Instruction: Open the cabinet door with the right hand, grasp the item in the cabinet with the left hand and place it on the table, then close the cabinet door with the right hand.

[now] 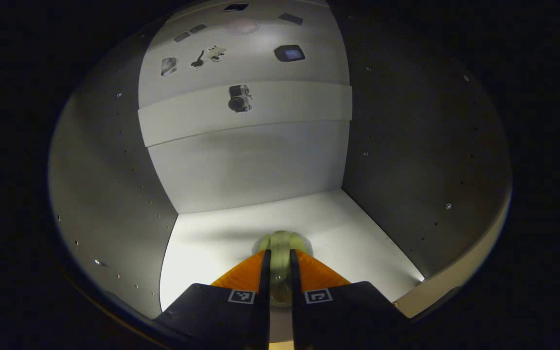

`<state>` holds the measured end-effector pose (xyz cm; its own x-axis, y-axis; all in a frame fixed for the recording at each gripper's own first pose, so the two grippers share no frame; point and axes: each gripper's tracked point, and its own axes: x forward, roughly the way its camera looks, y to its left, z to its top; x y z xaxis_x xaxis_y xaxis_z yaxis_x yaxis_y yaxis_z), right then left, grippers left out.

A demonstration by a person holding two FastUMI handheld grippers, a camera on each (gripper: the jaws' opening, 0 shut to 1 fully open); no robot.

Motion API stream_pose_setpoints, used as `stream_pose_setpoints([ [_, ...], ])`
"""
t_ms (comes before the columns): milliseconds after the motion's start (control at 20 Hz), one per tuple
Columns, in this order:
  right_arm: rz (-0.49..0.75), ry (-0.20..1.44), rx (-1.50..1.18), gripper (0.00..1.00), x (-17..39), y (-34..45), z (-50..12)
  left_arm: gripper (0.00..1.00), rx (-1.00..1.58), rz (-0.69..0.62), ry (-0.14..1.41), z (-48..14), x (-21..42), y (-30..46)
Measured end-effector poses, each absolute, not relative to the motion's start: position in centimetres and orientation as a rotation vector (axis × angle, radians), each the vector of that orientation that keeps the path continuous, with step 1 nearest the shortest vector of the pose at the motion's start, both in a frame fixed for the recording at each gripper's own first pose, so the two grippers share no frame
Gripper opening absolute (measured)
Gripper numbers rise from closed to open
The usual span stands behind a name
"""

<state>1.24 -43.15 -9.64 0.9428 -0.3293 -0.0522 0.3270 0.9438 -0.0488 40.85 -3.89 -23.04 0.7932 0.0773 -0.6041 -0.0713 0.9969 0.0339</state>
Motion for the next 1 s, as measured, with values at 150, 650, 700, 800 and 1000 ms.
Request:
stream_pose_setpoints([
  [150, -0.304, 0.054, -0.049, 0.97, 1.5, -42.5, -9.1, 0.22, -0.01, 0.123, 0.61, -21.1, 39.4, -3.6],
  [650, -0.2, 0.015, -0.013, 0.97, -0.1, -37.2, -7.6, 0.22, -0.039, 0.145, 0.488, -14.4, 26.8, -5.1],
  [700, -0.196, 0.014, -0.008, 0.97, -0.7, -36.7, -7.4, 0.22, -0.049, 0.144, 0.483, -14.2, 25.4, -5.2],
  [800, -0.186, 0.008, -0.002, 0.98, -1.9, -35.7, -6.8, 0.22, -0.067, 0.134, 0.474, -13.9, 22.5, -5.7],
  [1000, -0.201, -0.012, -0.002, 0.98, -4.8, -34.5, -5.8, 0.22, -0.111, 0.139, 0.486, -14.8, 17.8, -6.0],
])
